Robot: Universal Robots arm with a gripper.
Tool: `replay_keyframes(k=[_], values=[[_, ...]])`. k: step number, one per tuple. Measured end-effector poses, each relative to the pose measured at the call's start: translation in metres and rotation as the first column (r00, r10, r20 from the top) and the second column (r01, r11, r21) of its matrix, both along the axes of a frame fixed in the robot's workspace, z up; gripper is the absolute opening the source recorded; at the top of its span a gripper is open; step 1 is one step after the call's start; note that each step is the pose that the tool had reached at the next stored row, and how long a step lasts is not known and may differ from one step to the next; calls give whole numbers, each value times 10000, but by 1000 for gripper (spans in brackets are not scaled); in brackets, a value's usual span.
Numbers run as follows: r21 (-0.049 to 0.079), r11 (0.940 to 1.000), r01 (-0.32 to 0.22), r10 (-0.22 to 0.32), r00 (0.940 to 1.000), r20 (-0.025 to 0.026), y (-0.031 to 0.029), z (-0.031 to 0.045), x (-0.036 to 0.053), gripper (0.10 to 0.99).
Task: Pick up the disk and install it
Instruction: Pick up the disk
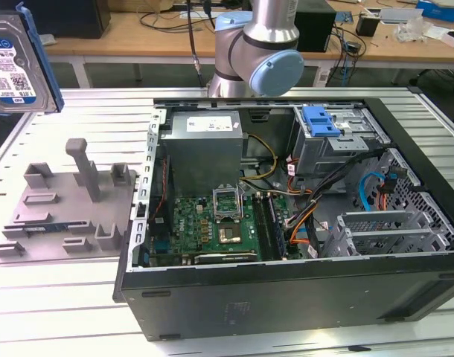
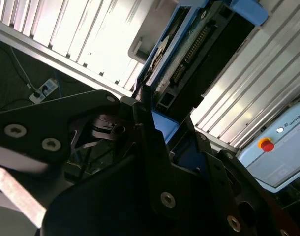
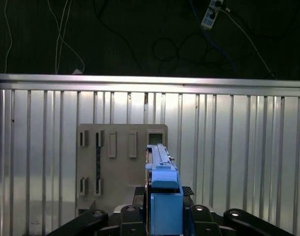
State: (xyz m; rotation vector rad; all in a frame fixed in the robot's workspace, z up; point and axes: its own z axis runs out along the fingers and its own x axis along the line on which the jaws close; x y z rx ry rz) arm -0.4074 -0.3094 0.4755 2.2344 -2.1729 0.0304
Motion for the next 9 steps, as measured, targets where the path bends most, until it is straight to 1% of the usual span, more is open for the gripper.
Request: replay_keyframes(k=[6,8,9], values=[[0,10000,-1,1,10000,0,0,81,7,369],[0,10000,-1,1,10000,0,-5,98,44,369],[0,10000,0,0,10000,1,-12,107,79,369]])
